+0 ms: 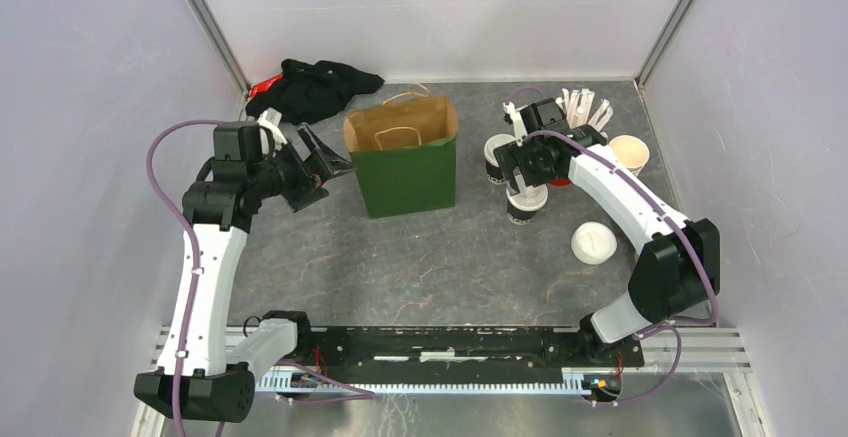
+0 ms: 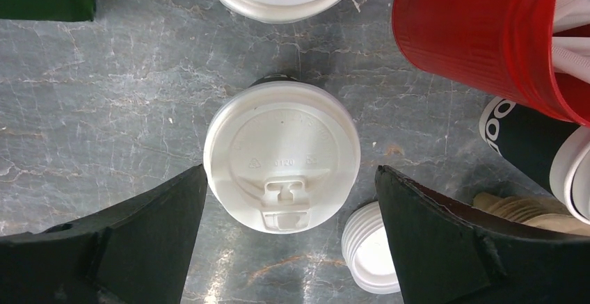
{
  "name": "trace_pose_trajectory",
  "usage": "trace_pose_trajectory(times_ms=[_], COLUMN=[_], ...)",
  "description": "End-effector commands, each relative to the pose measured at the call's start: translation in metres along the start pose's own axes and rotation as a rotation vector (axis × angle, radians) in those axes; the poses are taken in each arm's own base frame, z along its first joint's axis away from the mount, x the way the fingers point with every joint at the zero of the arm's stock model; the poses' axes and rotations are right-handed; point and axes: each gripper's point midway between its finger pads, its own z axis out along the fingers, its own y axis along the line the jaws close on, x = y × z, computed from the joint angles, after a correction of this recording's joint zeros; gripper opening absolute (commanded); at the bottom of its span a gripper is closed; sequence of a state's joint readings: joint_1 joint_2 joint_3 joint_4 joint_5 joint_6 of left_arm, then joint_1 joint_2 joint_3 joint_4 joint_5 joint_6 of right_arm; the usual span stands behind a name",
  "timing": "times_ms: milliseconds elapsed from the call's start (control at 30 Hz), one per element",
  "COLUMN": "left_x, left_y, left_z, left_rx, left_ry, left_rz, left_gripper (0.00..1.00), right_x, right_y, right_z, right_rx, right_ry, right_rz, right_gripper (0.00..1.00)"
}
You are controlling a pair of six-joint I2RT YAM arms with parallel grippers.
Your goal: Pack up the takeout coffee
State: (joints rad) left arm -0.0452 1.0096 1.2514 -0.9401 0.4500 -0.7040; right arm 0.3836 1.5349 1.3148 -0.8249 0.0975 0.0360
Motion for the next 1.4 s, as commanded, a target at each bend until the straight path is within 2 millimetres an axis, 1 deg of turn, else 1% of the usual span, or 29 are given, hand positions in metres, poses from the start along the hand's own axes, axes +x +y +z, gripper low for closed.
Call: trace_pose_trajectory(times_ms=[0, 200, 433, 567, 700, 867, 1000, 1100, 1233, 1300, 1367], left_x=[-0.003, -0.004, -0.005, -0.005, -0.005, -0.005, -0.005, -0.006, -0.006, -0.006, -0.006], left_y=[-0.010, -0.012, -0.013, -0.014, -0.013, -0.013, -0.014, -0.015, -0.014, -0.015, -0.015], left_z=[-0.002, 0.001, 0.002, 0.002, 0.003, 0.004, 0.005, 0.005, 0.005, 0.005, 0.005], left_rx=[0.061, 0.066, 0.072, 0.073, 0.070, 0.072, 0.078, 0.080, 0.080, 0.081, 0.080], left_ry=[-0.005, 0.006, 0.013, 0.015, 0.016, 0.019, 0.023, 0.022, 0.023, 0.021, 0.021], left_rz=[0.075, 0.075, 0.074, 0.074, 0.071, 0.070, 0.070, 0.070, 0.070, 0.070, 0.070], left_gripper=[1.00, 1.00, 0.99, 0.99, 0.99, 0.99, 0.99, 0.99, 0.99, 0.99, 0.99], right_x=[-0.001, 0.006, 0.007, -0.003, -0.007, -0.012, -0.009, -0.012, -0.006, -0.002, -0.001], right_y=[-0.002, -0.001, 0.005, 0.005, -0.001, -0.002, -0.002, -0.005, -0.007, -0.010, -0.011], right_z=[0.003, 0.009, 0.013, 0.004, -0.002, -0.011, -0.008, -0.009, -0.002, 0.001, 0.002], right_rx=[-0.013, -0.038, -0.076, -0.078, -0.051, -0.049, -0.049, -0.035, -0.035, -0.027, -0.032], right_ry=[-0.008, 0.003, 0.003, -0.034, -0.034, -0.056, -0.045, -0.054, -0.025, -0.012, -0.016], right_rz=[-0.010, -0.003, -0.001, 0.000, 0.001, 0.001, 0.003, 0.003, 0.011, -0.012, -0.006], right_gripper=[0.97, 0.92, 0.93, 0.93, 0.93, 0.94, 0.95, 0.96, 0.95, 0.95, 0.94])
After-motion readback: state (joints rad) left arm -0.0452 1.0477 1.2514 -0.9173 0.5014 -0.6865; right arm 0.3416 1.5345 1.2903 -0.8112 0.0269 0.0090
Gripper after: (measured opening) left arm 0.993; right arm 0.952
